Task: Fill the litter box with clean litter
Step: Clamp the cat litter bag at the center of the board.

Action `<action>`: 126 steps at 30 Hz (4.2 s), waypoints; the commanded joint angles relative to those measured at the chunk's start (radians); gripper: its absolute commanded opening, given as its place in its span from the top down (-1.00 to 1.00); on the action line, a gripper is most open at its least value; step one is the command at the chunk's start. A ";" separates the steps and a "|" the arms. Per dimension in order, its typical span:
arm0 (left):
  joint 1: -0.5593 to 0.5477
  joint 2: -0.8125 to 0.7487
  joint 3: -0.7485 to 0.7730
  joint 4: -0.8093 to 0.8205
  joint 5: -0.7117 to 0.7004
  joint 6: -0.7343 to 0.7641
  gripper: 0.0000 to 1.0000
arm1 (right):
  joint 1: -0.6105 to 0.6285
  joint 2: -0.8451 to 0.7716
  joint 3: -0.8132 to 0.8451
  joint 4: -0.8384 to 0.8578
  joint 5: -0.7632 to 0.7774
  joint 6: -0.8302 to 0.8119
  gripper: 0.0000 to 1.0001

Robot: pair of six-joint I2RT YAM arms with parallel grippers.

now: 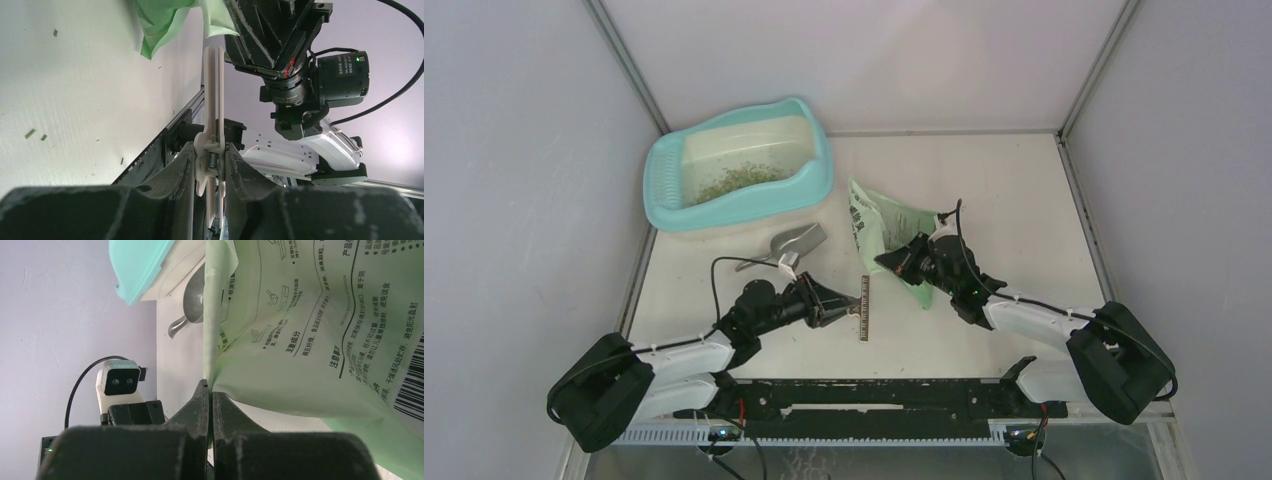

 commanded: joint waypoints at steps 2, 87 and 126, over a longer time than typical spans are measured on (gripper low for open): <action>0.011 -0.001 0.014 0.077 -0.004 0.031 1.00 | 0.010 -0.042 0.000 0.141 -0.040 0.030 1.00; 0.064 0.257 -0.010 0.389 -0.010 0.003 1.00 | 0.018 -0.020 -0.092 0.256 -0.095 0.106 1.00; 0.094 0.485 -0.015 0.640 -0.115 -0.006 1.00 | 0.236 -0.106 -0.164 0.176 0.037 0.129 1.00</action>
